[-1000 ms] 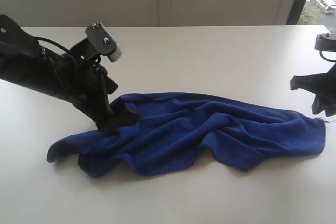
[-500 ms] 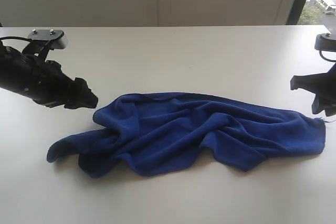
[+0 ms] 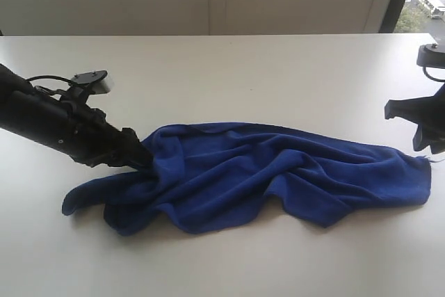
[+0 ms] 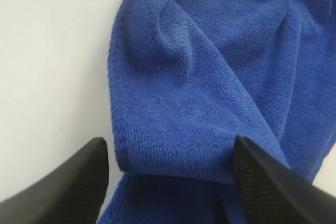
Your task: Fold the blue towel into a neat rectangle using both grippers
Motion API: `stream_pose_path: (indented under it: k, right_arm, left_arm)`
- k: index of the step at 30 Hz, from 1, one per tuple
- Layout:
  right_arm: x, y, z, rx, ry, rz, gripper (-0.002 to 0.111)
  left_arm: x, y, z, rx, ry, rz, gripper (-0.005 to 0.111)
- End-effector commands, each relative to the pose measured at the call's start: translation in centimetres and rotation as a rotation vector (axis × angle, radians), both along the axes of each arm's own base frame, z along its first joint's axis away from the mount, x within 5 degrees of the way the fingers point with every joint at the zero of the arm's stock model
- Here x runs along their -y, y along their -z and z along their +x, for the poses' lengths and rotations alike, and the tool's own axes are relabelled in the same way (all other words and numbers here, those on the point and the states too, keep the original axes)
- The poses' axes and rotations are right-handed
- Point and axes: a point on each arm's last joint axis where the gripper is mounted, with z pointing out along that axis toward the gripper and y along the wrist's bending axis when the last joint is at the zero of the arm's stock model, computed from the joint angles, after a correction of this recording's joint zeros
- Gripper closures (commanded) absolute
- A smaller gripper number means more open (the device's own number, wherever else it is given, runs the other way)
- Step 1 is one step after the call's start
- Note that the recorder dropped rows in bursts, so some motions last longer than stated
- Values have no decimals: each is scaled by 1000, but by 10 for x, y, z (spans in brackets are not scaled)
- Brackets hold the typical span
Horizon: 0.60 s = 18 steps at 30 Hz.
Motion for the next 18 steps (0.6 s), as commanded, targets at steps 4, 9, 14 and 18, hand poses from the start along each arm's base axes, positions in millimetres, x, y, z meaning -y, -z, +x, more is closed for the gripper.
stream_pose_path:
  k: [4, 9, 14, 18]
  right_arm:
    - [3, -1, 1, 18, 11, -1, 84]
    - [3, -1, 1, 20, 14, 4, 84]
    - [2, -1, 2, 22, 21, 13, 84]
    - [2, -1, 2, 22, 21, 13, 84]
  left_arm:
    - [4, -4, 2, -11, -19, -59, 70]
    - [14, -28, 1, 45, 116, -147, 107]
    - [28, -68, -6, 113, 233, -260, 107]
    - [46, -76, -20, 118, 316, -279, 107]
